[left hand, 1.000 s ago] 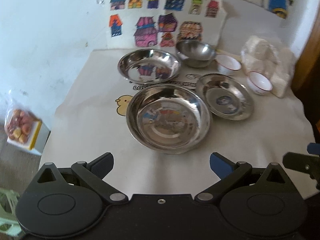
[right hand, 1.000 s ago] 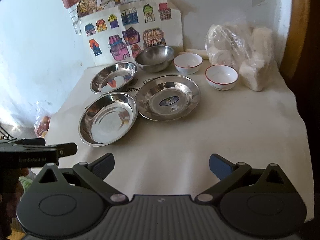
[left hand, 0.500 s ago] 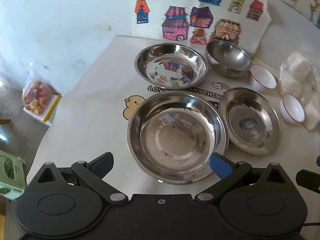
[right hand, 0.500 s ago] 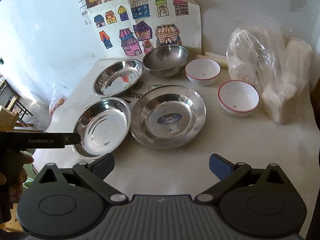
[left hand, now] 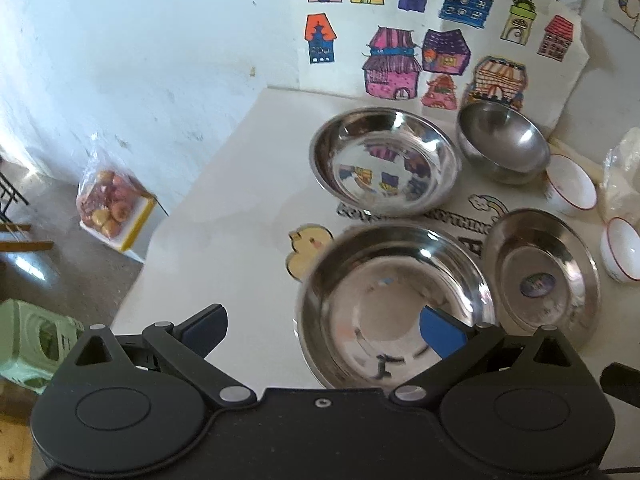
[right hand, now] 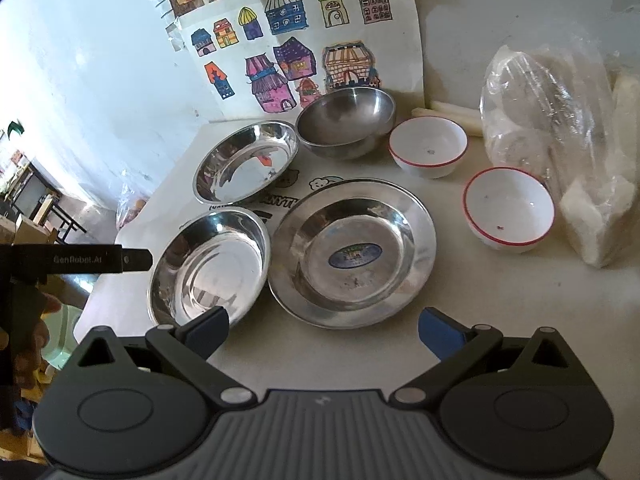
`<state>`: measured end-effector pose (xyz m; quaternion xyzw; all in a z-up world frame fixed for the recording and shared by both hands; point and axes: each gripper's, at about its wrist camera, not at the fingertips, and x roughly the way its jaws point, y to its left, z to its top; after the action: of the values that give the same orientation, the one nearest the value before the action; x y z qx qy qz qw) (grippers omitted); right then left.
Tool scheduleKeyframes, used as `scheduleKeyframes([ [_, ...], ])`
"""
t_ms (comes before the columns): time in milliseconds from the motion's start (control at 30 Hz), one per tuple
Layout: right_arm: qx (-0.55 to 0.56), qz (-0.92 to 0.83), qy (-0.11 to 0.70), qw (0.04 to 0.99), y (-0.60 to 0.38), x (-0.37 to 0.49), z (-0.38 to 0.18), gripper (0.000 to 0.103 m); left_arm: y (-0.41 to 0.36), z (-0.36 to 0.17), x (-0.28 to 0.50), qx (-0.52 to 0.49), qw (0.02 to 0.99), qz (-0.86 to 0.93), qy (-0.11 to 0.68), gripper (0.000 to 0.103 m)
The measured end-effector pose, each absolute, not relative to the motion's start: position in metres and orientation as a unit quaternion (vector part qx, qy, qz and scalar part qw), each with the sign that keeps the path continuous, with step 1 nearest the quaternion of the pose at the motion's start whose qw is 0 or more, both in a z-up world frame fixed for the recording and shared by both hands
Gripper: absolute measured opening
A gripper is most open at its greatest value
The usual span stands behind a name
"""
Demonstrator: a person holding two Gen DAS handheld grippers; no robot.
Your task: Organize plates and bowls
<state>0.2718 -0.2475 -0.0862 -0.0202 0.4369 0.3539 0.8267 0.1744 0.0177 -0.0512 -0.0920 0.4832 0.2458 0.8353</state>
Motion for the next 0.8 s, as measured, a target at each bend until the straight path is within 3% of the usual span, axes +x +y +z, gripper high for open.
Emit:
scheduleKeyframes([
  [800, 0.036, 0.251, 0.436, 0.864, -0.136, 0.298, -0.103, 0.103, 0.146, -0.086, 0.295, -0.012, 0.856, 0.116, 0.504, 0.102],
])
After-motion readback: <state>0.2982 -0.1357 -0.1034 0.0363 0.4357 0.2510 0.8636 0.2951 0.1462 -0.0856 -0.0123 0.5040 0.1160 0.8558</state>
